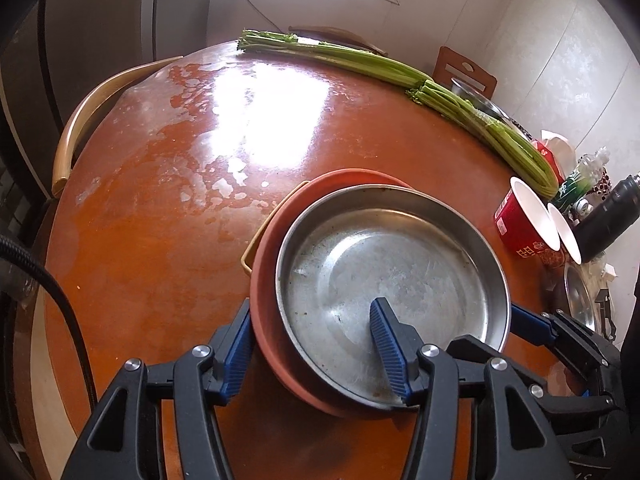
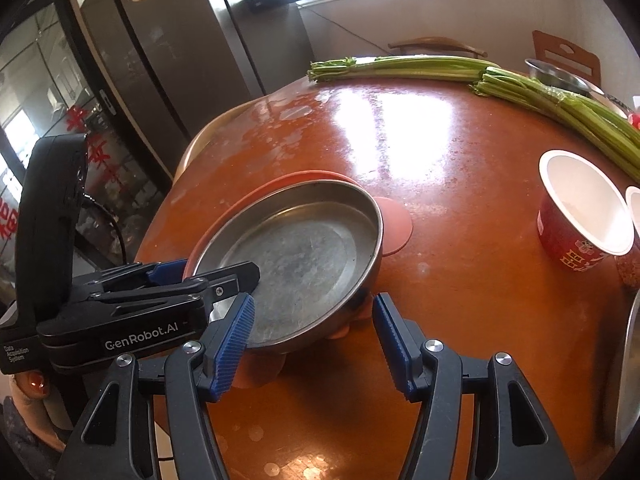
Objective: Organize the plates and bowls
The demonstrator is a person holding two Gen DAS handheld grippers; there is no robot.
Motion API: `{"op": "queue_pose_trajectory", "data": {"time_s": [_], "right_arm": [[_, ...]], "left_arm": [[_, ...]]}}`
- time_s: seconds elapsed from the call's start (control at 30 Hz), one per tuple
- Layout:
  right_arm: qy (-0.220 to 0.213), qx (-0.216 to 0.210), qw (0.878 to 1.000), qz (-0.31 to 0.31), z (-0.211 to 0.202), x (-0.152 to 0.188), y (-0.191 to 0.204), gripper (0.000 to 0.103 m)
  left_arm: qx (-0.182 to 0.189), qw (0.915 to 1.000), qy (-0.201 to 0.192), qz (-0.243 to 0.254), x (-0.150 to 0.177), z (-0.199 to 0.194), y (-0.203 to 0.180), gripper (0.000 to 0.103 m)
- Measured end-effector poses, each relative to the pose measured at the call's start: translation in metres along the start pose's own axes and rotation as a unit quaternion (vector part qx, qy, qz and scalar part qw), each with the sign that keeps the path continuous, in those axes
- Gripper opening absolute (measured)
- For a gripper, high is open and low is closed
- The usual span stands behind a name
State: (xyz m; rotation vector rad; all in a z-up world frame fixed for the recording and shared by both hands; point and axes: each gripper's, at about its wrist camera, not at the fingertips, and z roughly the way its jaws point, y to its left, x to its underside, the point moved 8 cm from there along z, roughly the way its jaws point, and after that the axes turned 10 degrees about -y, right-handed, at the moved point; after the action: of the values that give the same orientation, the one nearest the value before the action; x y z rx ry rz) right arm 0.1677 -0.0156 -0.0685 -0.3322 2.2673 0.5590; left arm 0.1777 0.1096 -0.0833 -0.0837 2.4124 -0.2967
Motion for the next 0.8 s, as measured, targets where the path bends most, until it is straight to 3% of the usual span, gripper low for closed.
{"op": "queue_pose_trajectory", "data": {"time_s": [0.43, 0.8], "right_arm": [[0.003, 0.023, 0.999, 0.024, 0.014, -0.016, -0.045, 0.063], [-0.003, 0.031, 0.999, 0.019, 0.011, -0.029, -0.059, 0.063]], "left_arm": [[0.002, 0.9998, 0.015, 0.015, -0.026, 0.039, -0.03, 0.056], [0.002, 0.9998, 0.009, 0.017, -0.044, 0.053, -0.043, 0.056]]}}
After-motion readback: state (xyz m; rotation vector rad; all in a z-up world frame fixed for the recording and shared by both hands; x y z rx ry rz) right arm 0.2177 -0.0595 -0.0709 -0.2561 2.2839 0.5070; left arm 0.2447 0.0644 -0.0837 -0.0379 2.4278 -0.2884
